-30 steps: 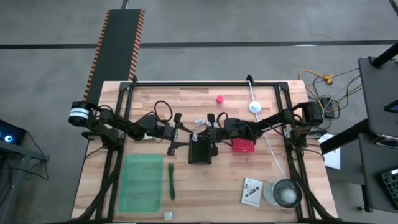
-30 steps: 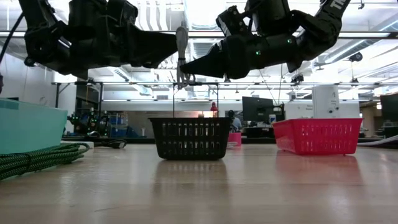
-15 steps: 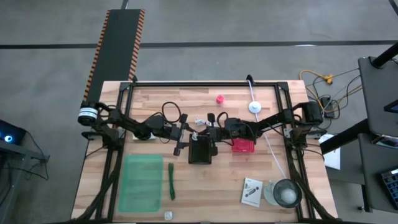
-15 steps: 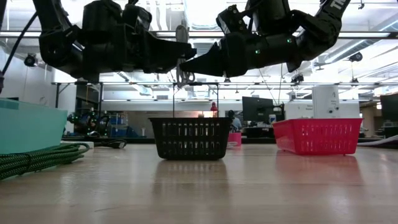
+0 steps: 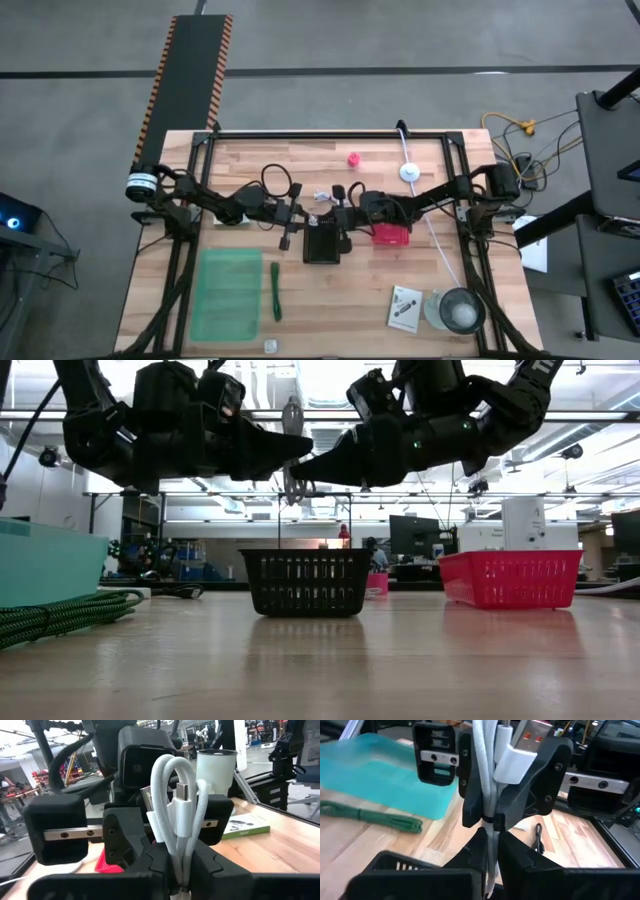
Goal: Pick and place items into bin
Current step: Put the bottom white charger cable into the green bin
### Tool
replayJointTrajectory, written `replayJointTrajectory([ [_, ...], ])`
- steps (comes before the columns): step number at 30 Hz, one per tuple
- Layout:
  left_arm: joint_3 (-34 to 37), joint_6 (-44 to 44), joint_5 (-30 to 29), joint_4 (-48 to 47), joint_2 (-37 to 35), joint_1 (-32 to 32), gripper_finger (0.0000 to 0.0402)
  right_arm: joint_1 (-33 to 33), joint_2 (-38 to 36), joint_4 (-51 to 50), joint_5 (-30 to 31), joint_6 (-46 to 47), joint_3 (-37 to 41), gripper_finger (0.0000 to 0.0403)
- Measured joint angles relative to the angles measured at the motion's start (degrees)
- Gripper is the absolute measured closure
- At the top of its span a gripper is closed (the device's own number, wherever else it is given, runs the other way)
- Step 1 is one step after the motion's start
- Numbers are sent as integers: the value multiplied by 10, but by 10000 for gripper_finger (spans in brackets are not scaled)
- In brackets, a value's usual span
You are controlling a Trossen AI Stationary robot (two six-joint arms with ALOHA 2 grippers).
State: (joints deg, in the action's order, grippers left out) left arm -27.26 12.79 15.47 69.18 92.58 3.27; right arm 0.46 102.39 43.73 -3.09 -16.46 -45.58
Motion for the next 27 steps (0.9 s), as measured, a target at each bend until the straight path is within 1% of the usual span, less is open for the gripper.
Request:
replayJointTrajectory([
  [3,4,-4,4,-7,-11,-1,373,7,0,-14,1,-10,2,338],
  [7,13,-5,3,-48,-43,-1,380,10,-10,-52,14,-16,2,287],
  [9,22,-5,2,-69,-65,-1,380,9,-19,-90,48,-17,1,265],
  [12,34,-6,2,-114,-105,-1,380,9,-39,-125,130,5,-1,241],
  [14,36,-23,2,-153,-137,-4,380,9,-50,-136,177,28,-1,231],
  [16,35,-51,3,-212,-179,-6,380,9,-58,-141,200,38,0,224],
  [22,12,-144,3,-419,-309,-22,380,9,-68,-144,201,40,0,219],
  [27,8,-228,3,-516,-393,-50,380,9,-68,-147,201,14,0,220],
])
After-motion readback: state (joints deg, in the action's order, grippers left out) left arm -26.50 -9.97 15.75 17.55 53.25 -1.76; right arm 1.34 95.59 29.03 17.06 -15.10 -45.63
